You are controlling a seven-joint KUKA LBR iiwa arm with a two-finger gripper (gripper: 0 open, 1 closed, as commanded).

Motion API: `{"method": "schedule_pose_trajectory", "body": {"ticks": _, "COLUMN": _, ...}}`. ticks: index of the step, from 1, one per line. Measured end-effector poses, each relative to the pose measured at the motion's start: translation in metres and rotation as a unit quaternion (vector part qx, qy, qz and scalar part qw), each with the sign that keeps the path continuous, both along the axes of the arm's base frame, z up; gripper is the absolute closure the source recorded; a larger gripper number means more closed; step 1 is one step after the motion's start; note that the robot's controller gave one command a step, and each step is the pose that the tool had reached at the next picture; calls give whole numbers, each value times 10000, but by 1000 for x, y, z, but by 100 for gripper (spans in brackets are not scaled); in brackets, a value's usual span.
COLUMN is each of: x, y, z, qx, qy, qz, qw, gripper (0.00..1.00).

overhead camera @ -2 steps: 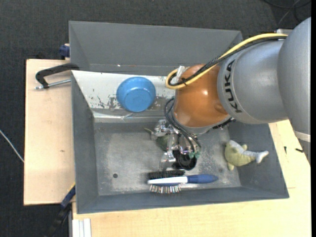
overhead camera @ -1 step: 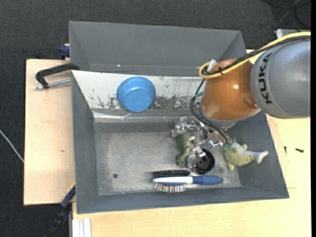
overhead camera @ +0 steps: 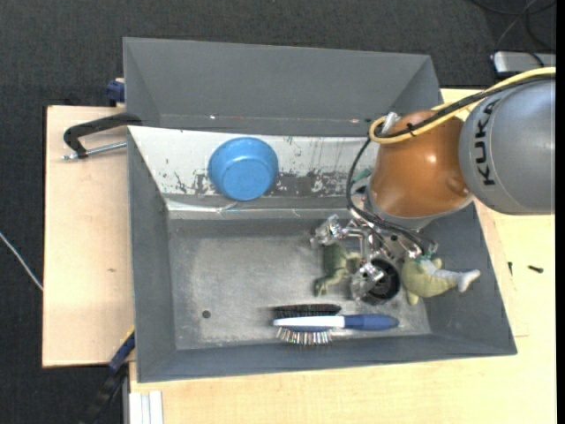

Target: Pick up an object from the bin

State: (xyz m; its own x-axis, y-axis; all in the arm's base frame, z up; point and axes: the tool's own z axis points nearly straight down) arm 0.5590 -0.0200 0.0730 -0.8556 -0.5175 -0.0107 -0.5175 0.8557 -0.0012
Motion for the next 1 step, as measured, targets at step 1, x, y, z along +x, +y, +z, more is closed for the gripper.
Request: {"method": "schedule_pose_trajectory", "body": {"ticks": 1, "x": 2, "y": 1, "z": 1, "qx": 4, "qy": -26, "qz": -3, "qw": 10000, "gripper": 100}}
